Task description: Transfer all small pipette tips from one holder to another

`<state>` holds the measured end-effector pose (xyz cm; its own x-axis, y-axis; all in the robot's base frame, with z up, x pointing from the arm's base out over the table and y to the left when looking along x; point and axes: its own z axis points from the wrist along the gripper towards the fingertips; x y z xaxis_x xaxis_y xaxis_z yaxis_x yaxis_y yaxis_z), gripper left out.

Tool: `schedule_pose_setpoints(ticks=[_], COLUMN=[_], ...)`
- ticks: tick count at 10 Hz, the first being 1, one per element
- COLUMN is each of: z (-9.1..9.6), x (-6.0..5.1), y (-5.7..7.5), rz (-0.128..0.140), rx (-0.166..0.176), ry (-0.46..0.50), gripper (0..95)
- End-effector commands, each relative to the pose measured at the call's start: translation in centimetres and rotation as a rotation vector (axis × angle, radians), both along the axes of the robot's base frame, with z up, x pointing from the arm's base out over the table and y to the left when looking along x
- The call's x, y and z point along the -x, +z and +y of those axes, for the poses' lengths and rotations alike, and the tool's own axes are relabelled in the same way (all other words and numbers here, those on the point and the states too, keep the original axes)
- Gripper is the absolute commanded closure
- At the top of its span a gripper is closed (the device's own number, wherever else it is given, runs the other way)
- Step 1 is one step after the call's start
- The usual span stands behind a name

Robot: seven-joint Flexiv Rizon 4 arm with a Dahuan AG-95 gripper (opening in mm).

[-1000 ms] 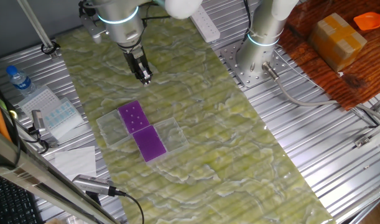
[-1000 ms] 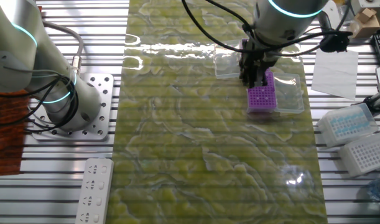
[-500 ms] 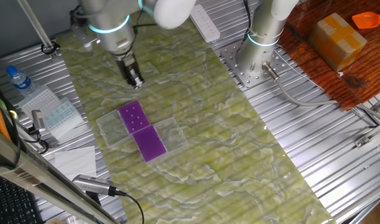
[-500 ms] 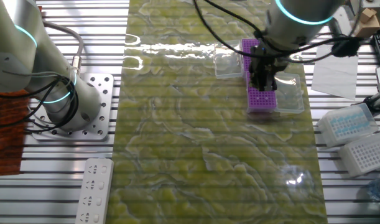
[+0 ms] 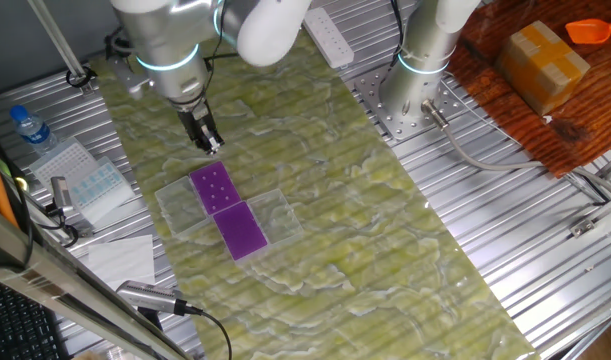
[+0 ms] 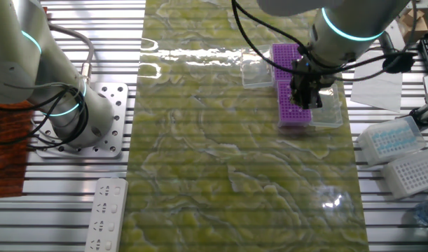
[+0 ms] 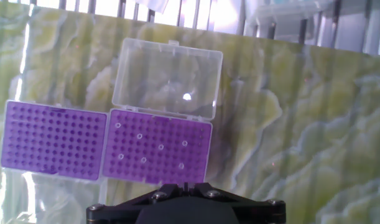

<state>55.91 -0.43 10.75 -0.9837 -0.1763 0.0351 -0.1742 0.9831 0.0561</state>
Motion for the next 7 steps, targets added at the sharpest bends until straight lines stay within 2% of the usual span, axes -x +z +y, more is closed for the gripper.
schedule_pose_setpoints(ticks=[1,2,3,7], z=[0.0,0.4,0.4,0.6], x=[-0.2,-0.3,-0.4,-0.3], y=[-0.5,-2.1,-2.6,-3.7], rz=[-0.003,-0.011,-0.015,-0.023], rx=[0.000,0.001,0.000,0.001], ry=[0.002,0.000,0.002,0.006], gripper=[95.0,95.0,76.0,76.0])
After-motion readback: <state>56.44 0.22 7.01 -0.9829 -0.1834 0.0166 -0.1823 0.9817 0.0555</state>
